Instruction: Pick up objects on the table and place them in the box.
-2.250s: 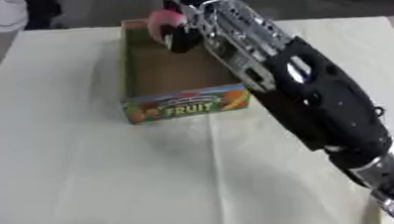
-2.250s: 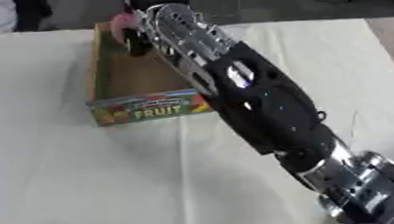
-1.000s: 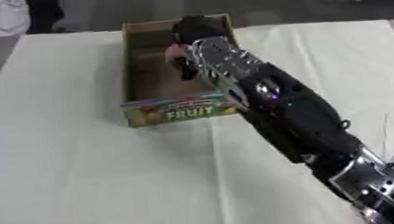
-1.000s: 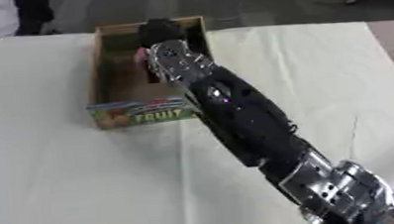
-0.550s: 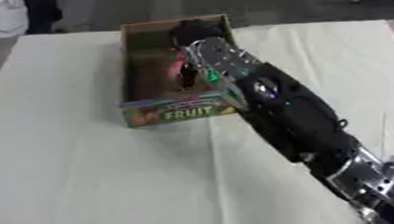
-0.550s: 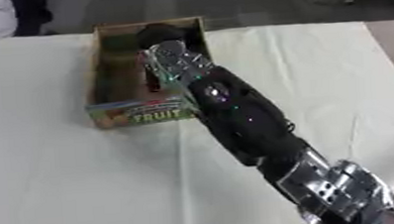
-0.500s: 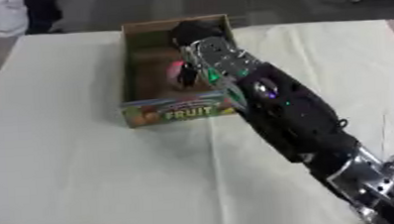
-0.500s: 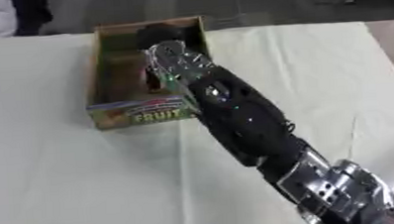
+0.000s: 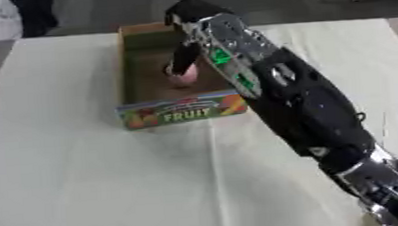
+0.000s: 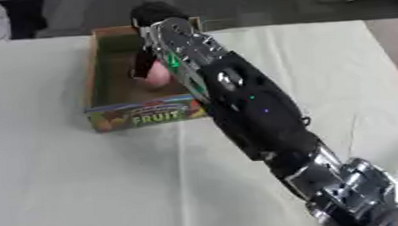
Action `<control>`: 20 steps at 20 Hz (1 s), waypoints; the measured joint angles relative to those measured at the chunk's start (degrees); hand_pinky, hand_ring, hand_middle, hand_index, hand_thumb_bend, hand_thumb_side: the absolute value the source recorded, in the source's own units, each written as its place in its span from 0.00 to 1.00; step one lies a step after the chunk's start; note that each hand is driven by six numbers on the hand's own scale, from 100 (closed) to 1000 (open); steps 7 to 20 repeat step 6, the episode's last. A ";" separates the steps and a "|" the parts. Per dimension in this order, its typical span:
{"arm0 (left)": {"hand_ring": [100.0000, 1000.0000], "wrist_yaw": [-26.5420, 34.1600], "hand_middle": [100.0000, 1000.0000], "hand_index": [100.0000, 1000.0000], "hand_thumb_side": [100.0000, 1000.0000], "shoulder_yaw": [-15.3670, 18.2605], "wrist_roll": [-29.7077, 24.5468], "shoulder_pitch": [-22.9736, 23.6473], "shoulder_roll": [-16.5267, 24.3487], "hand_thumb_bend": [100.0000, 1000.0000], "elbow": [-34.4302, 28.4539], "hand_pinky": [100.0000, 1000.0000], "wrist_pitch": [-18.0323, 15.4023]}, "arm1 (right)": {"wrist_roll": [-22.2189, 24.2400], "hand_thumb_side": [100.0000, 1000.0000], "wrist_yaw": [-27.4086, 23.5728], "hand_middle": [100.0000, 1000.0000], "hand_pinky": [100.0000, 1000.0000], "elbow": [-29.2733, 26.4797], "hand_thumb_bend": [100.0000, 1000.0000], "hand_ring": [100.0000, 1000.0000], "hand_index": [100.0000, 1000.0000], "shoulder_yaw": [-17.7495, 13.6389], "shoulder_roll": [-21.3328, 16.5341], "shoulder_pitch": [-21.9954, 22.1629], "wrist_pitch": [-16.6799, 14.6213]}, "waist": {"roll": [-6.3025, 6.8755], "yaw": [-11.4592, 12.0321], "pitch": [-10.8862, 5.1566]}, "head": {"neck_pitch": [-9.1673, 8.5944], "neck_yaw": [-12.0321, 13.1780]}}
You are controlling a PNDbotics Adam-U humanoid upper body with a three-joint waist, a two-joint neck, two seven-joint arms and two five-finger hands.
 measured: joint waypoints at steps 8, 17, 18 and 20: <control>0.60 0.00 0.56 0.75 0.63 0.02 0.19 0.00 0.00 0.00 0.00 0.59 -0.16 | 0.13 0.22 -2.98 0.65 0.77 -12.78 0.38 0.88 0.85 -0.79 -4.71 2.17 0.80 | 0.13 -0.39 -0.27 | 0.02 0.40; 0.60 0.00 0.56 0.75 0.63 0.02 0.19 0.00 0.00 0.00 0.00 0.59 -0.16 | 0.13 0.22 -2.98 0.65 0.77 -12.78 0.38 0.88 0.85 -0.79 -4.71 2.17 0.80 | 0.13 -0.39 -0.27 | 0.02 0.40; 0.60 0.00 0.56 0.75 0.63 0.02 0.19 0.00 0.00 0.00 0.00 0.59 -0.16 | 0.13 0.22 -2.98 0.65 0.77 -12.78 0.38 0.88 0.85 -0.79 -4.71 2.17 0.80 | 0.13 -0.39 -0.27 | 0.02 0.40; 0.60 0.00 0.56 0.75 0.63 0.02 0.19 0.00 0.00 0.00 0.00 0.59 -0.16 | 0.13 0.22 -2.98 0.65 0.77 -12.78 0.38 0.88 0.85 -0.79 -4.71 2.17 0.80 | 0.13 -0.39 -0.27 | 0.02 0.40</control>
